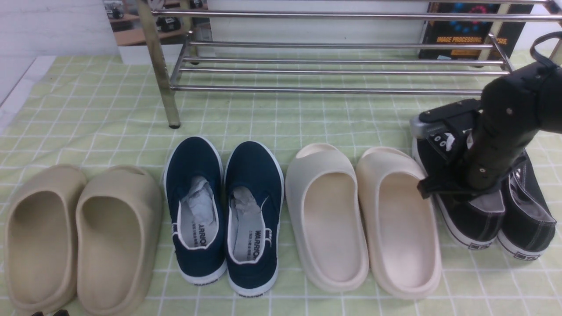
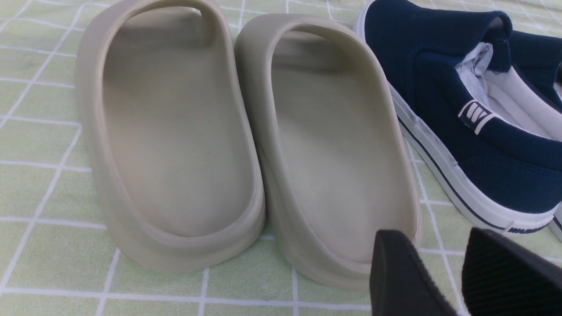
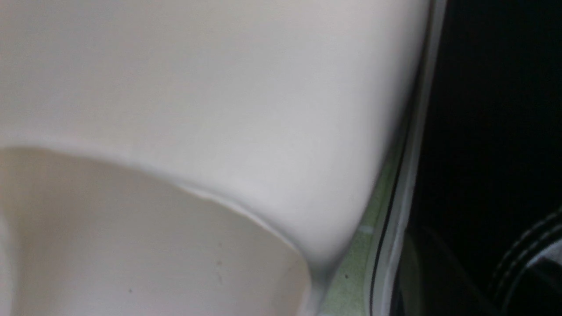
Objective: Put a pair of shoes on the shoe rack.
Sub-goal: Use the right arm to grab the shoe closest to it, then use the right arm to put a shoe into the shoe rack
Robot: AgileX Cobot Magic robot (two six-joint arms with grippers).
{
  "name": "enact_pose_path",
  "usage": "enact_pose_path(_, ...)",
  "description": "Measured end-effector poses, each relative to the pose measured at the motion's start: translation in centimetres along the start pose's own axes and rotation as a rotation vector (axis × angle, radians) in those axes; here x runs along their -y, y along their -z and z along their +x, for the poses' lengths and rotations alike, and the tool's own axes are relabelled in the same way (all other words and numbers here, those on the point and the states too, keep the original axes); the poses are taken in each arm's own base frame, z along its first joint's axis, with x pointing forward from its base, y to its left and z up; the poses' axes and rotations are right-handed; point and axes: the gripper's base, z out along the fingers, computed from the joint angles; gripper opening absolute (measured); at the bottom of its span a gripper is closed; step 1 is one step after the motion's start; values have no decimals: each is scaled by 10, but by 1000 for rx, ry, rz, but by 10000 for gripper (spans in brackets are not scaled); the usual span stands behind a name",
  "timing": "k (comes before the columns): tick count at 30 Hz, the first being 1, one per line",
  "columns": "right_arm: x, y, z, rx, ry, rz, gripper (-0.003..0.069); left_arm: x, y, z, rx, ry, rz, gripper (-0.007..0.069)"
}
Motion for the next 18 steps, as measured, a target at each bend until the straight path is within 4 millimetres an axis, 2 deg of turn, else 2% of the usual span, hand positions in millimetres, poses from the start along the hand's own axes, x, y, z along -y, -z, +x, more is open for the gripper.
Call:
enact_pose_path(1,0,-1,0,-1,0,0,132,0,0,0,0,0,0,237)
enact_pose_path(4,1,-1,0,0,-2,7,18,0,0,0,0,0,0,237)
enact_pose_path(7,3,11,-2,6,5,23,10,0,0,0,0,0,0,237)
enact_pose_path(11,4,40,-4,1,-9,22,10,0,0,0,0,0,0,237)
enact_pose_path(13,5,61,-8,27,-18,12,10,0,0,0,0,0,0,238)
enact_pose_path(16,5,89,-19,81,-4,-2,10,0,0,0,0,0,0,238)
enact_pose_path(18,5,98,-26,119,6,-5,10,0,0,0,0,0,0,238)
